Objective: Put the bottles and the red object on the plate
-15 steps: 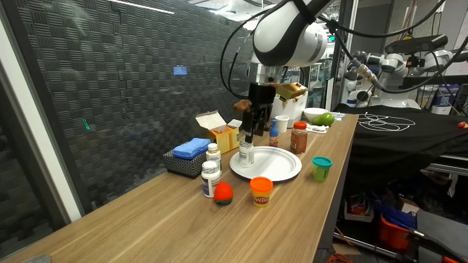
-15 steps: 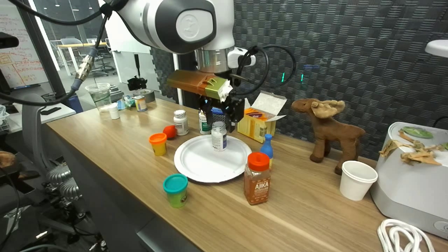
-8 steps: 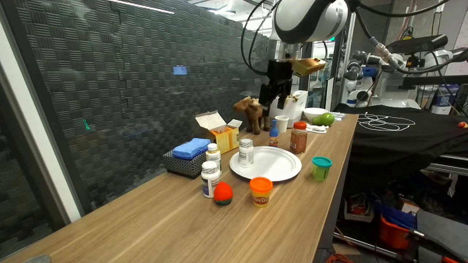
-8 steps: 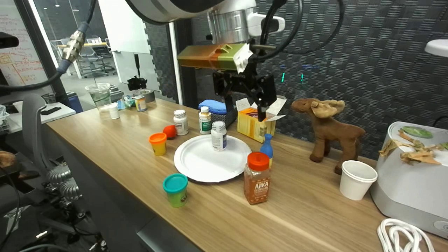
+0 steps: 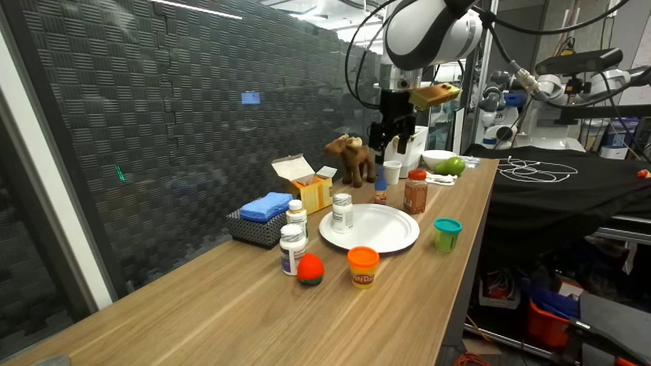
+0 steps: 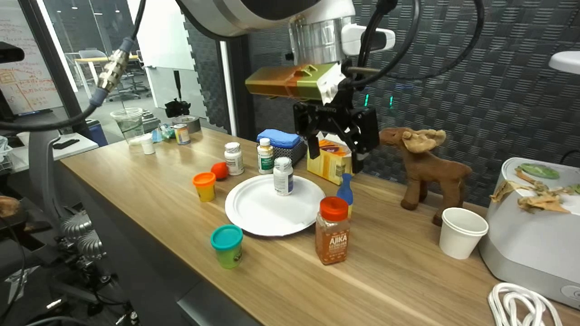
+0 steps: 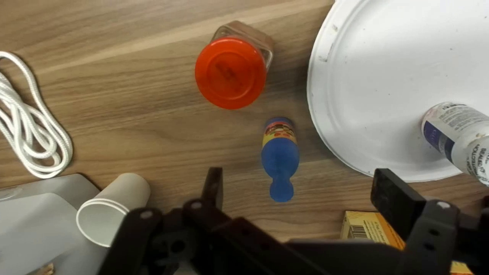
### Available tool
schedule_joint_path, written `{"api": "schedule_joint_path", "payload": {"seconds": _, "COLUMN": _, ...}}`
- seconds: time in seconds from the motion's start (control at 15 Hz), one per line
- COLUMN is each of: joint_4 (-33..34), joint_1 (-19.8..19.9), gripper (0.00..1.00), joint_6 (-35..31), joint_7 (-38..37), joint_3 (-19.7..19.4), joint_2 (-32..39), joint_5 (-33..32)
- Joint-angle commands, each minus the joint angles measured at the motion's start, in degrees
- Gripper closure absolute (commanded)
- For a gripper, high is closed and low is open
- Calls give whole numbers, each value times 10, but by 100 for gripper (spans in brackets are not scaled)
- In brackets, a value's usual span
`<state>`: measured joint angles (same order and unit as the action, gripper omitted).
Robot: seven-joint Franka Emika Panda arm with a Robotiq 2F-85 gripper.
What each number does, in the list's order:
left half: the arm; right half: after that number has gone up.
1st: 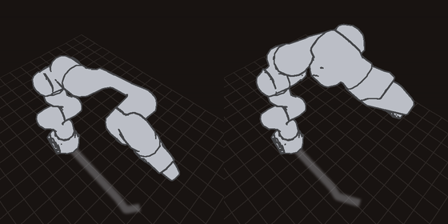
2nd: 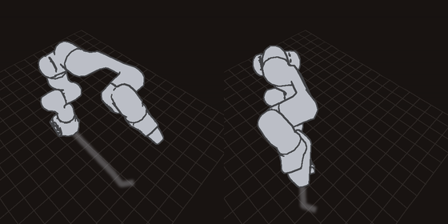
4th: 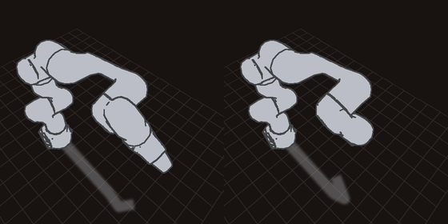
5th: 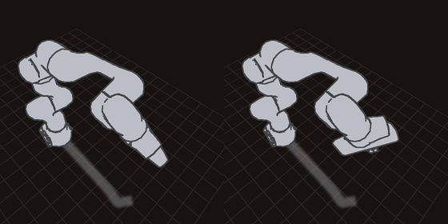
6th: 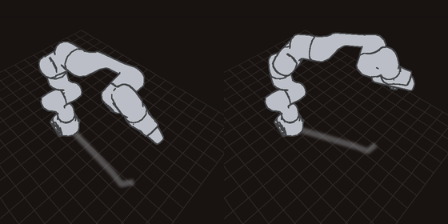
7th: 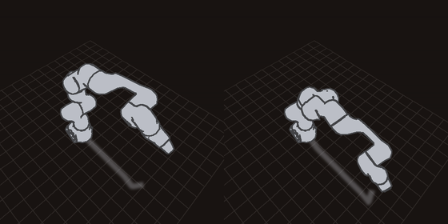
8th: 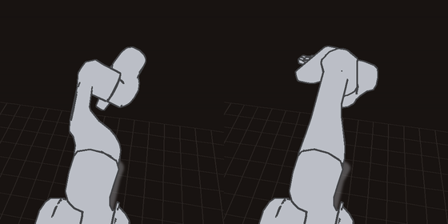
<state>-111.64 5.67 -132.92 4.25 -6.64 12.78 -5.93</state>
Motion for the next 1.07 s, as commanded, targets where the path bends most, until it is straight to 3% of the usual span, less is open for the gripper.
{"api": "schedule_joint_path", "payload": {"seconds": 0.0, "joint_4": 45, "joint_1": 0, "gripper": 0, "joint_6": 27, "joint_7": -13, "joint_3": 3, "joint_2": 40, "joint_5": -2}}
{"api": "schedule_joint_path", "payload": {"seconds": 0.47, "joint_4": 102, "joint_1": 7, "gripper": 0, "joint_6": 28, "joint_7": -28, "joint_3": 1, "joint_2": 102, "joint_5": 8}}
{"api": "schedule_joint_path", "payload": {"seconds": 0.53, "joint_4": 107, "joint_1": 8, "gripper": 20, "joint_6": 30, "joint_7": -29, "joint_3": 2, "joint_2": 106, "joint_5": 9}}
{"api": "schedule_joint_path", "payload": {"seconds": 1.0, "joint_4": 113, "joint_1": 5, "gripper": 73, "joint_6": 56, "joint_7": -35, "joint_3": -4, "joint_2": 99, "joint_5": -6}}
